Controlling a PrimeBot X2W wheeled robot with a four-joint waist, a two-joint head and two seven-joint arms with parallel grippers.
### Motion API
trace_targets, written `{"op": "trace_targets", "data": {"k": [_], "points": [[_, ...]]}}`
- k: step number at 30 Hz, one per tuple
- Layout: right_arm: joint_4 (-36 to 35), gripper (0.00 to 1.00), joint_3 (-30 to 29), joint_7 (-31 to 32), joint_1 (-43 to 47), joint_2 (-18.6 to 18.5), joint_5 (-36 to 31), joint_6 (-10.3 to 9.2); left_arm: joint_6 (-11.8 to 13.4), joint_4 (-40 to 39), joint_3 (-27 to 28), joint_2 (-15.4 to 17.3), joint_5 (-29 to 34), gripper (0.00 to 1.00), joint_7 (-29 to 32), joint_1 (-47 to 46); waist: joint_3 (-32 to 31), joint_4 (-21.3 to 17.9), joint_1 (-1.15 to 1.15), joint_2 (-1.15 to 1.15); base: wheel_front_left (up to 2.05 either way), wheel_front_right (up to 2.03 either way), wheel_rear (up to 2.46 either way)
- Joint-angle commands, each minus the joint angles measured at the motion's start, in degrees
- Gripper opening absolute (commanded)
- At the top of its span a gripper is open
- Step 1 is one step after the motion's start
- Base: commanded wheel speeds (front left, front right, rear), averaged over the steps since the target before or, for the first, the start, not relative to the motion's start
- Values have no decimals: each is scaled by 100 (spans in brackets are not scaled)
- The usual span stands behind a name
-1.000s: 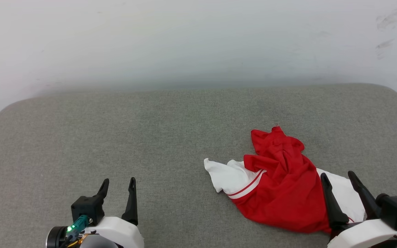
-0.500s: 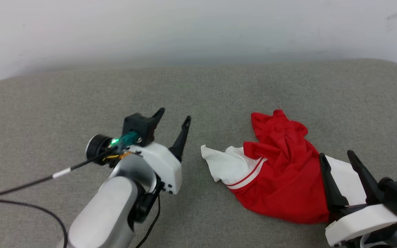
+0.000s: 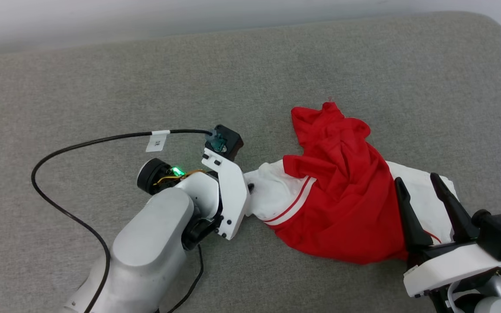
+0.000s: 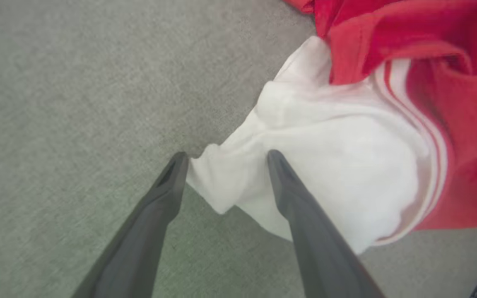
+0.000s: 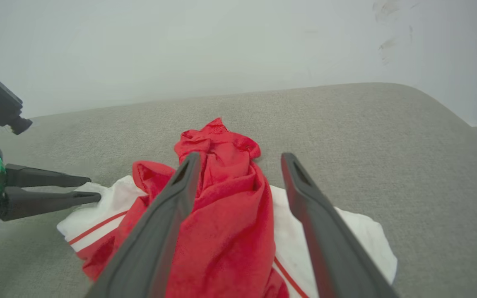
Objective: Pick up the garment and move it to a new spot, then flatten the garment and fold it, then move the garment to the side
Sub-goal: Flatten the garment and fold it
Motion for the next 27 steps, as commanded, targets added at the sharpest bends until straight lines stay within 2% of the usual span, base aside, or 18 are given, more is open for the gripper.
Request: {"op": "trace_targets", "data": {"k": [1,7,9,10,11,14,19,27], "points": [[33,100,23,-53,-87,10,23,-2,-39,170,-42,-7,-37,100,182,-109,136,-128,-1,0,0,0,0],[162,100,31,-96,-137,10,96,-2,-104,1012,-253,-83,-313,100,1159,53,193,-231,-1,0,0,0,0],[193,100,24,-105,-142,10,111,-2,-125,1109,-277,-114,-384,98,1277,99,179,-235,-1,0,0,0,0],[209,100,11,-100,-141,11,122,-2,-142,1127,-283,-124,-424,38,1302,119,164,-230,-1,0,0,0,0],[229,100,-6,-103,-135,11,130,-2,-154,1090,-274,-131,-436,0,1196,134,138,-218,-1,0,0,0,0],[278,100,-67,-76,-83,10,169,-2,-39,884,-150,-40,-342,0,679,115,13,-153,-1,0,0,0,0],[286,100,-206,-18,28,11,209,-2,240,282,72,342,-128,0,-149,252,-226,61,-1,0,0,0,0],[278,100,-526,151,179,9,212,-2,1022,-1175,661,1084,-203,0,-720,1263,-591,454,-1,0,0,0,0]]}}
